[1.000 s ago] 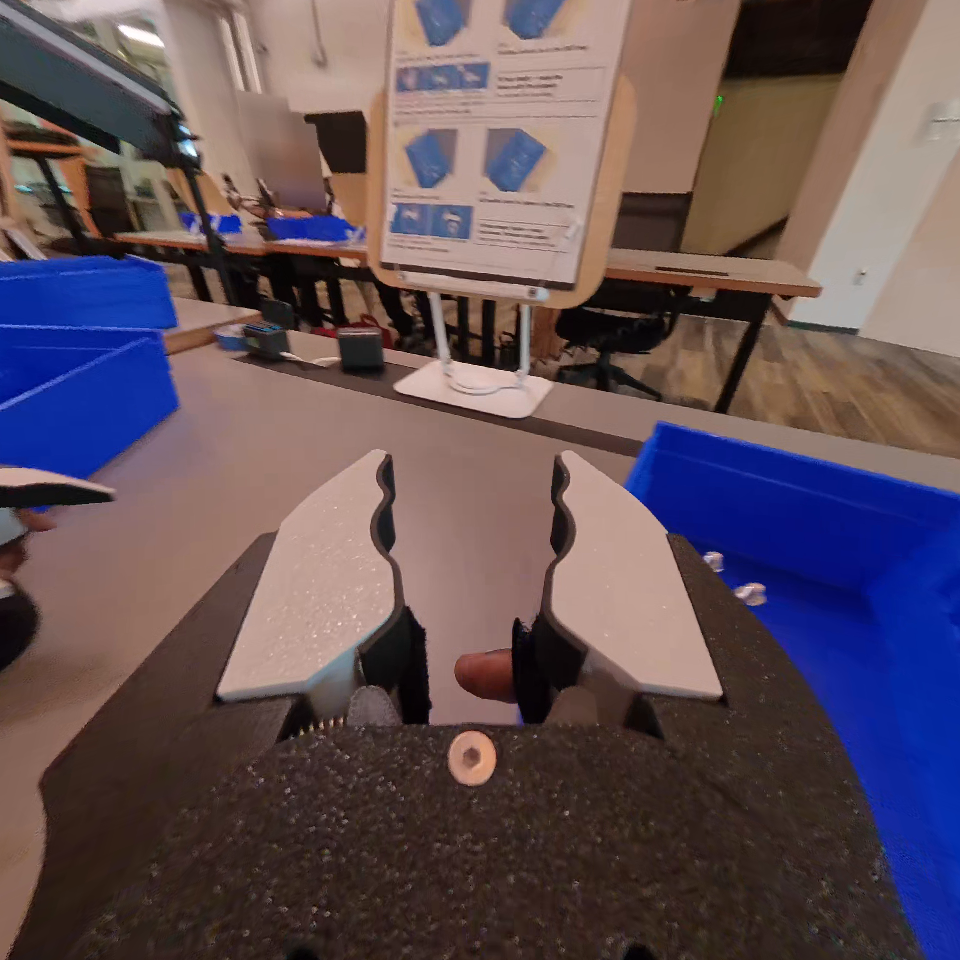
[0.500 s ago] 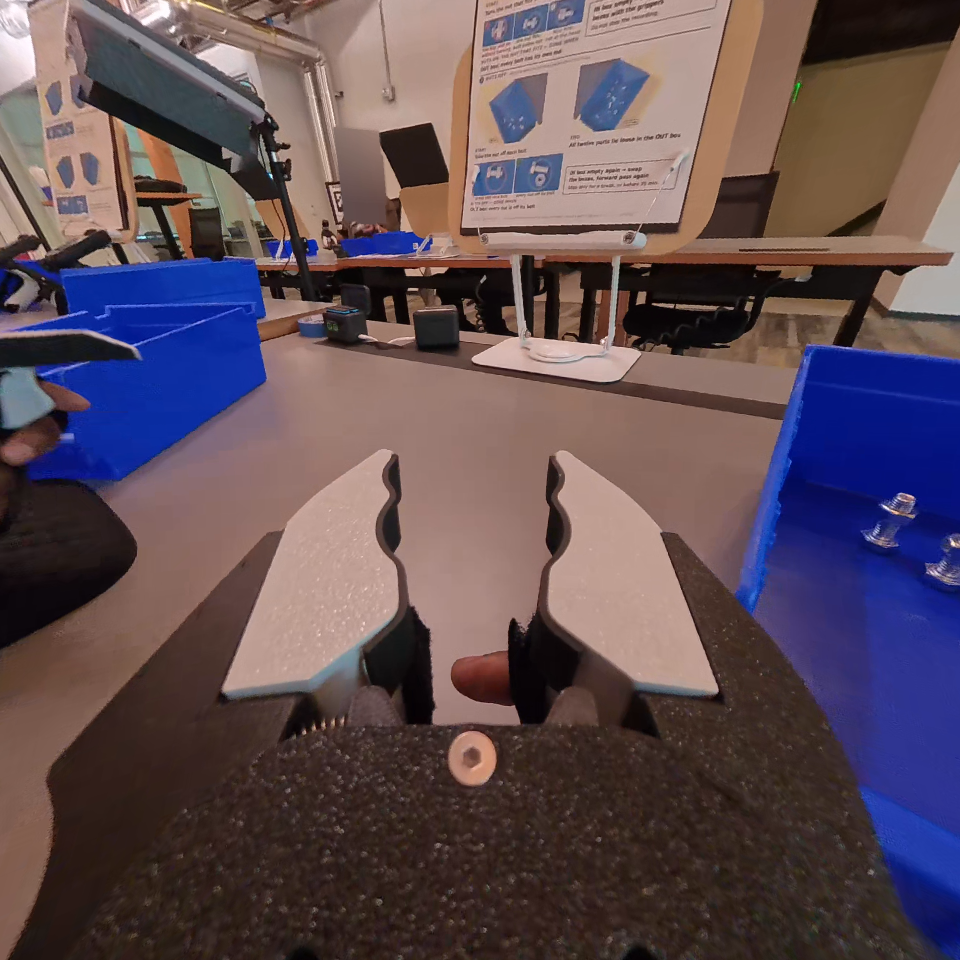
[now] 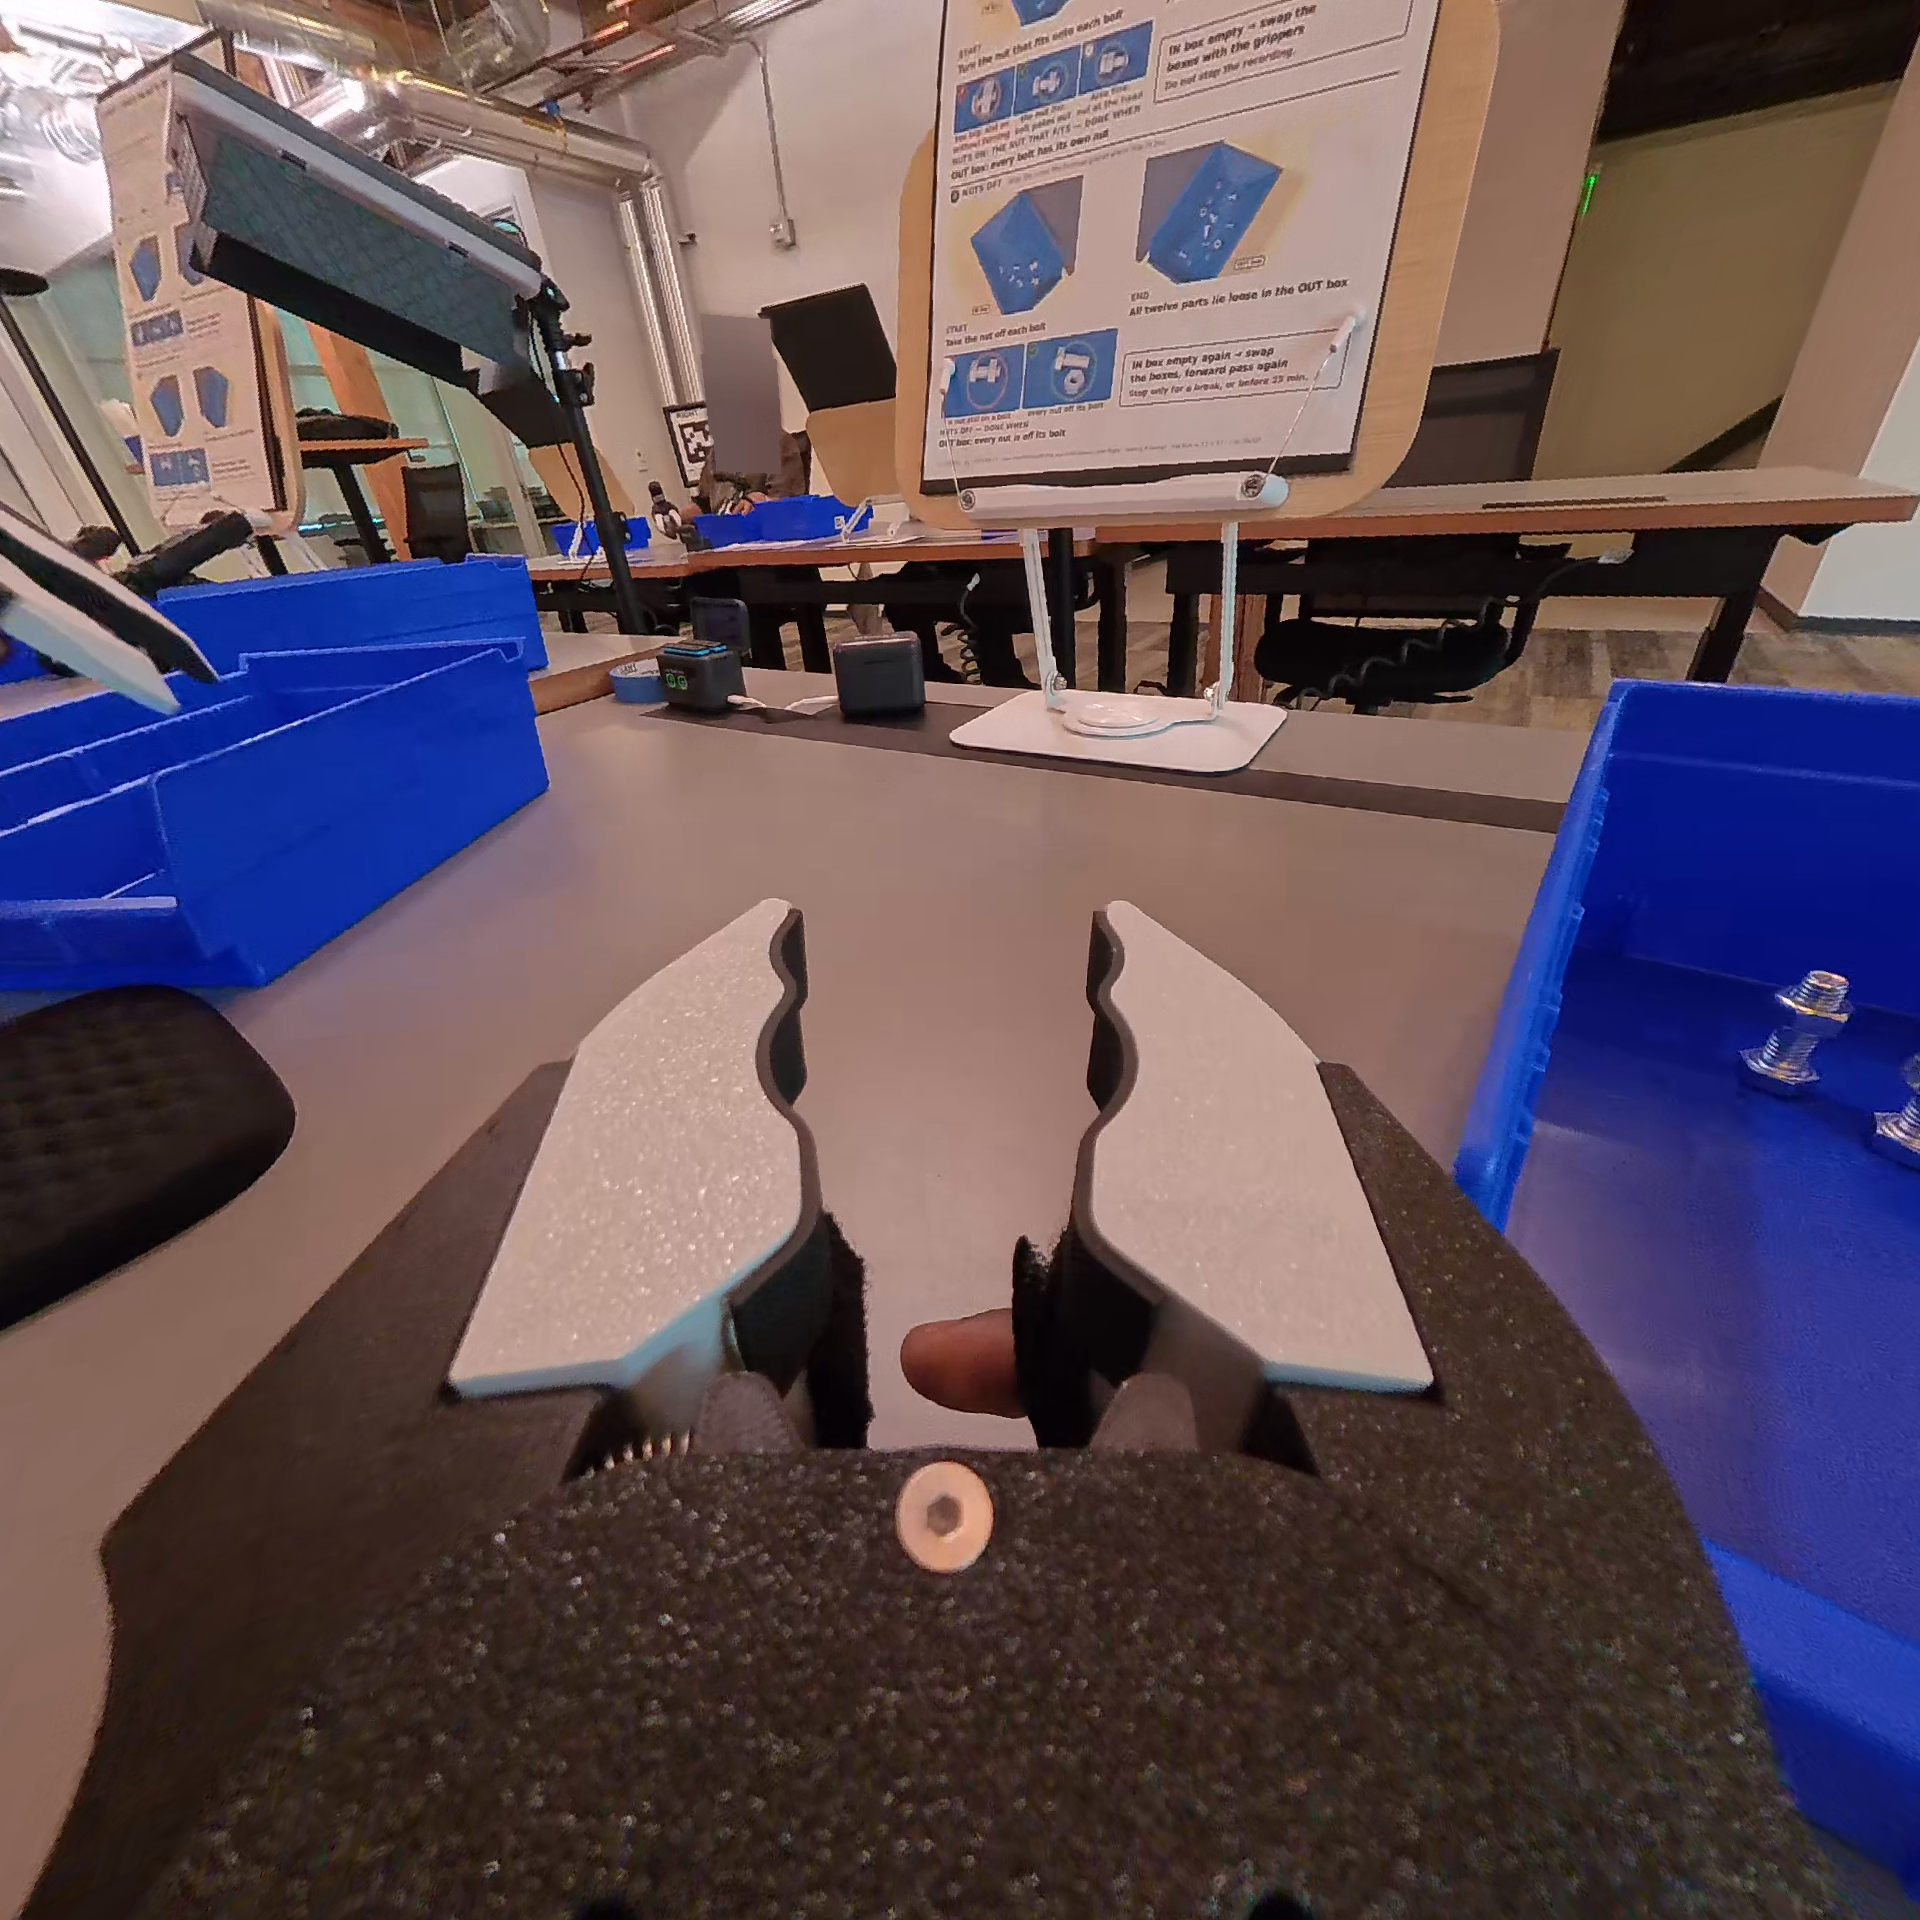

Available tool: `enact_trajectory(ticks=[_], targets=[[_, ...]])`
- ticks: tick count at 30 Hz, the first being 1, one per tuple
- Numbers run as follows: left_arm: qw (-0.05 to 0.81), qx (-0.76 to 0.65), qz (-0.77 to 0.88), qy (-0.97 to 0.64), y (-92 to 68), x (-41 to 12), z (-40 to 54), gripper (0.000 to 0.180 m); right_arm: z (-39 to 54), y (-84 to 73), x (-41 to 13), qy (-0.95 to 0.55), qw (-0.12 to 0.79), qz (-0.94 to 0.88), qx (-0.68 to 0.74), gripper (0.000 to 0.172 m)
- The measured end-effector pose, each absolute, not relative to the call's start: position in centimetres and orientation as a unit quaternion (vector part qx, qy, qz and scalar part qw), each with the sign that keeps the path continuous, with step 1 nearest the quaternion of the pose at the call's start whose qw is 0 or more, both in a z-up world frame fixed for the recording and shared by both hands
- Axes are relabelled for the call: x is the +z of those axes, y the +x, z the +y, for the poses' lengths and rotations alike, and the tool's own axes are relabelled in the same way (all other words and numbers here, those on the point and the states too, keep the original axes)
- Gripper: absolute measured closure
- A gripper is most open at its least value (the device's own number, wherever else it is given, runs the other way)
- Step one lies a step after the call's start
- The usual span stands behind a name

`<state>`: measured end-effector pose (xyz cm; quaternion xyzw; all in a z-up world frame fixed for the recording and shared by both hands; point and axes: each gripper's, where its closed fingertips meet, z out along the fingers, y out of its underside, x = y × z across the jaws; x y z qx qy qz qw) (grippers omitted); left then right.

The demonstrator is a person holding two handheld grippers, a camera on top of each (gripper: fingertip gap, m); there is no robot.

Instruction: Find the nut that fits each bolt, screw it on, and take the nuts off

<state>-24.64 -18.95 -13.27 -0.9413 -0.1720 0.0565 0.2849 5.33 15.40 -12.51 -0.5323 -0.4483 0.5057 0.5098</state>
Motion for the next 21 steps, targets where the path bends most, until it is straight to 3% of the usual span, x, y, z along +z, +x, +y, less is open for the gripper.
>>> enact_trajectory(ticks=[9,21], targets=[[0.127,0.038,-0.178,-0.975,-29.8,-20.3,-20.7,0.140,15.6,5.5,-12.4,-0.533,0.509,-0.438,0.515,0.120],[0.133,0.022,-0.177,-0.975,-31.0,-22.5,-20.3,0.172,15.9,5.5,-12.5,-0.538,0.505,-0.433,0.518,0.121]])
